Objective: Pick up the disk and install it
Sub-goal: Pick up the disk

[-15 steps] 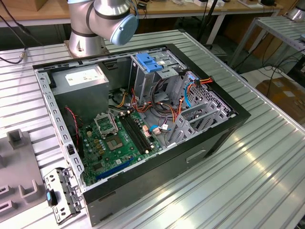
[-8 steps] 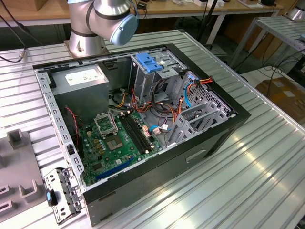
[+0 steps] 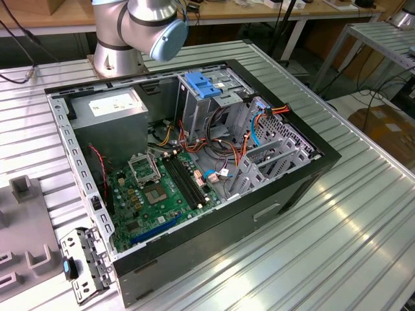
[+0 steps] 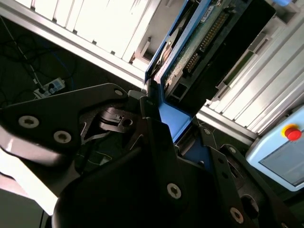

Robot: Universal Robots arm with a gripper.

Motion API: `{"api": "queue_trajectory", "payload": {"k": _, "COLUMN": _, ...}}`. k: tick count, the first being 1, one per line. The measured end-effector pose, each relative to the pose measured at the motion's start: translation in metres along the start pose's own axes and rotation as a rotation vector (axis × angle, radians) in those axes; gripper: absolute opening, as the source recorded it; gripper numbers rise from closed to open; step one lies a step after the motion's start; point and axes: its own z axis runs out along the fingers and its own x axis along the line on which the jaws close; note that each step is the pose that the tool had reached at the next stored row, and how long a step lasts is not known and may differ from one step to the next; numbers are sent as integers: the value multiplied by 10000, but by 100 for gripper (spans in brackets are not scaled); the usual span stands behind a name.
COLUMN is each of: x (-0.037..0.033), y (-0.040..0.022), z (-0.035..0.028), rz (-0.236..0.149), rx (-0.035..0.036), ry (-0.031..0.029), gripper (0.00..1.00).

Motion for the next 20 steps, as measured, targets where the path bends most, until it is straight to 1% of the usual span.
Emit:
{"api": "queue_trajectory", "payload": {"k": 3, "x": 1, "y": -1, "z": -21, "rz": -1, "rx": 0, "ry": 0, "gripper": 37}}
{"api": "queue_trajectory", "payload": {"k": 6, "x": 1, "y": -3, "z": -73, "rz": 0, "rx": 0, "ry": 0, "gripper": 37}}
{"api": "queue_trajectory", "payload": {"k": 10, "x": 2, "y": -4, "z": -111, "rz": -1, "rx": 0, "ry": 0, "gripper": 37}}
{"api": "queue_trajectory", "payload": {"k": 15, "x": 4, "y": -6, "z": -213, "rz": -1, "rx": 1, "ry": 0, "gripper": 37}}
{"api": "queue_trajectory", "payload": {"k": 20, "x": 5, "y": -8, "z": -276, "rz": -1, "rx": -1, "ry": 0, "gripper": 37}}
